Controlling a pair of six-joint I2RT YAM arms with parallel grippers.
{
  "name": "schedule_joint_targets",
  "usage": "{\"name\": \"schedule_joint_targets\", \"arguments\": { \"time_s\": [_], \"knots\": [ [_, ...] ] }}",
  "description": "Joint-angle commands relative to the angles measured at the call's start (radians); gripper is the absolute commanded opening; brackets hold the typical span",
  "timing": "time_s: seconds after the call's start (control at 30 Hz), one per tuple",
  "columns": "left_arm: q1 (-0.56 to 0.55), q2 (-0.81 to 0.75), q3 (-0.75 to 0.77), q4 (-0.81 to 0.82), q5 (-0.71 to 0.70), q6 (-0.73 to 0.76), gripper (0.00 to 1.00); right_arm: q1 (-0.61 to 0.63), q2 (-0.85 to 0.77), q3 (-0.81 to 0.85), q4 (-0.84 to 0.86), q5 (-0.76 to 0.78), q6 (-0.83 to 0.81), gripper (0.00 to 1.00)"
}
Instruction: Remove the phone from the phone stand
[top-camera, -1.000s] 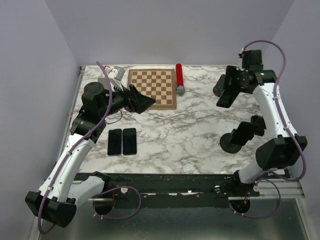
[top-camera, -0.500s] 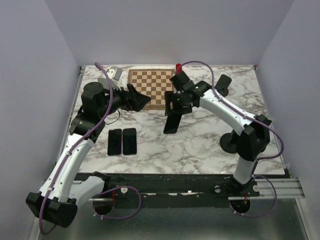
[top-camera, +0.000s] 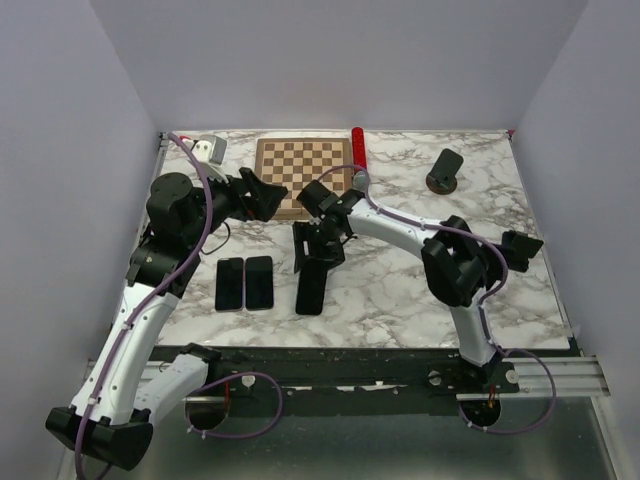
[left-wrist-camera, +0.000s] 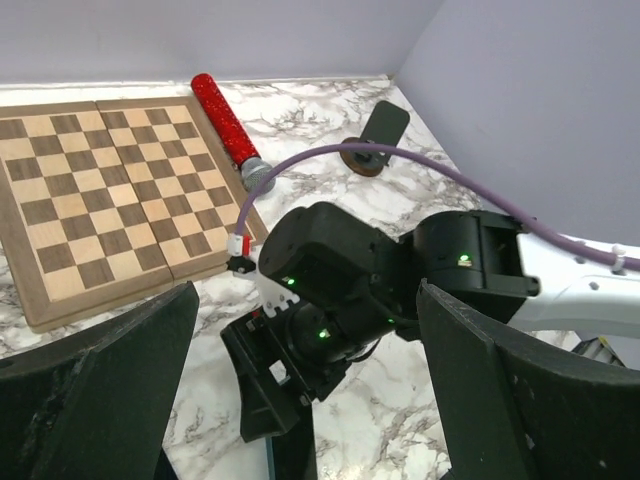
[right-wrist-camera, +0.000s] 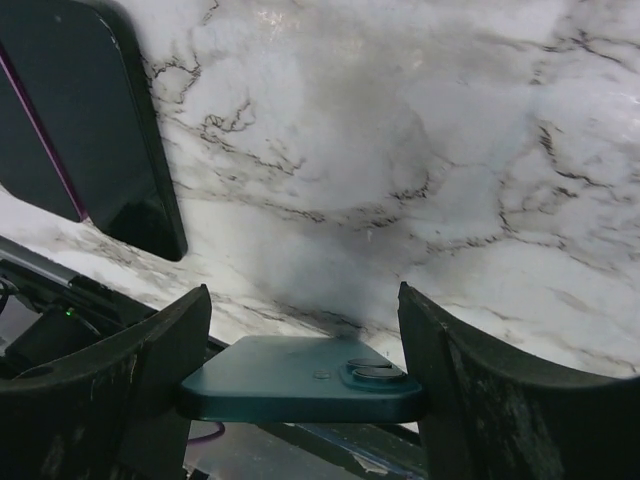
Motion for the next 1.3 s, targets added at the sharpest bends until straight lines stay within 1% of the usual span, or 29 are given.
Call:
{"name": "schedule_joint_targets", "arguments": {
  "time_s": [0.0,0.1,0.2,0.33,0.4,0.5,0.57,0.63,0.7,0.77,0.8,1.0,1.1,1.27],
  "knots": [
    [0.009,-0.006,0.008,-0.012,-0.046,0.022,0.98,0.018,0.101,0.079,0.022,-0.115,0.023,0.01],
    [0.012,-0.002,0.008,-0.01,-0.034,0.013,0.99,0.018,0.17,0.117,0.004,-0.111,0.011,0.01],
    [0.012,-0.002,0.001,0.002,-0.014,0.004,0.98,0.019,0.202,0.109,0.042,-0.099,0.03,0.04],
    [0.012,0.003,0.0,0.007,-0.001,-0.003,0.98,0.021,0.237,0.125,0.061,-0.016,0.057,0.06],
    [0.012,0.005,0.002,0.004,0.006,-0.006,0.98,0.021,0.255,0.141,0.068,0.001,0.071,0.07],
    [0.012,0.003,0.003,0.006,0.012,-0.008,0.99,0.028,0.275,0.137,0.11,0.006,0.106,0.11],
    [0.012,0.005,0.001,0.006,0.012,-0.008,0.98,0.032,0.294,0.146,0.118,0.023,0.116,0.17],
    [0.012,0.007,0.003,0.006,0.013,-0.009,0.98,0.042,0.316,0.172,0.104,0.049,0.115,0.26],
    [0.012,0.01,0.003,0.007,0.016,-0.011,0.98,0.051,0.341,0.213,0.079,0.065,0.109,0.36],
    [0.013,0.012,0.003,0.007,0.022,-0.014,0.98,0.057,0.36,0.246,0.052,0.089,0.097,0.5],
    [0.012,0.012,0.003,0.007,0.023,-0.014,0.99,0.059,0.366,0.261,0.038,0.104,0.089,0.56],
    [0.012,0.013,0.002,0.009,0.026,-0.015,0.99,0.061,0.354,0.252,-0.003,0.187,0.043,0.6],
    [0.012,0.013,0.002,0.011,0.027,-0.017,0.98,0.061,0.354,0.256,-0.049,0.248,0.021,0.6],
    [0.012,0.012,0.001,0.014,0.033,-0.018,0.98,0.061,0.358,0.253,-0.092,0.289,0.021,0.61]
  ]
}}
